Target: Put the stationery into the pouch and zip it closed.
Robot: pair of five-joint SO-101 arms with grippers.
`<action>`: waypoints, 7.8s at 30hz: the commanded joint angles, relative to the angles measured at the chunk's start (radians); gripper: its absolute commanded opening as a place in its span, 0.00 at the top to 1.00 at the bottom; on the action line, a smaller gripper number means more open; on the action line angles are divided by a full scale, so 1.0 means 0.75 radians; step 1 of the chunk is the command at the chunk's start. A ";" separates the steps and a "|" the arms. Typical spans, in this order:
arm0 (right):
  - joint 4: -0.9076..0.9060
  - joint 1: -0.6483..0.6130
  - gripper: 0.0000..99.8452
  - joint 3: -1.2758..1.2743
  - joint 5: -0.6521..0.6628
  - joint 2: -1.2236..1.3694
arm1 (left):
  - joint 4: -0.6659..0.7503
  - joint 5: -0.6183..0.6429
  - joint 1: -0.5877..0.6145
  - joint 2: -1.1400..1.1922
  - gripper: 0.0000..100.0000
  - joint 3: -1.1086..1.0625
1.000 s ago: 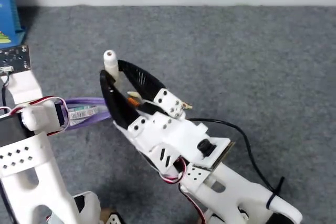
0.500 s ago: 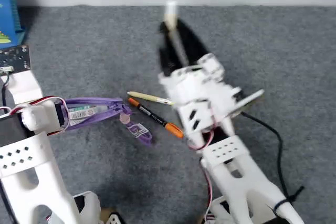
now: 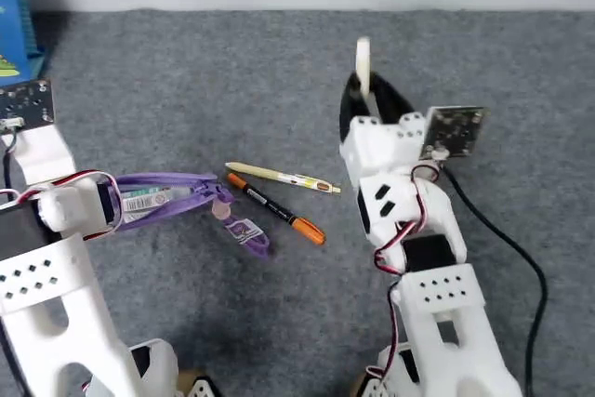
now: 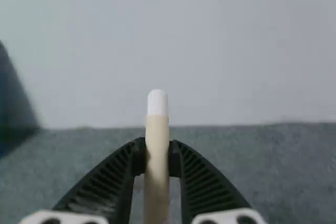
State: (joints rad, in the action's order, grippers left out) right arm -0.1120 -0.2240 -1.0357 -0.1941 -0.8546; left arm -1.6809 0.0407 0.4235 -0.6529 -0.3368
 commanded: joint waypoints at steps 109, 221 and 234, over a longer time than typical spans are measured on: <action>0.011 -0.762 0.99 0.299 -0.139 -0.600 | 0.000 -0.008 -0.006 -0.004 0.99 0.001; -0.989 -0.449 0.78 1.109 0.311 1.300 | 0.010 -0.057 0.178 -0.004 0.99 0.048; -0.860 -0.488 0.78 1.387 0.419 1.685 | 0.010 -0.057 0.174 -0.004 0.99 0.046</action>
State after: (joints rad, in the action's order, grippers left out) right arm -0.7733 -0.5785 -0.0798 0.1082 0.3989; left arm -1.6809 0.0100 0.5539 -0.6467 -0.3168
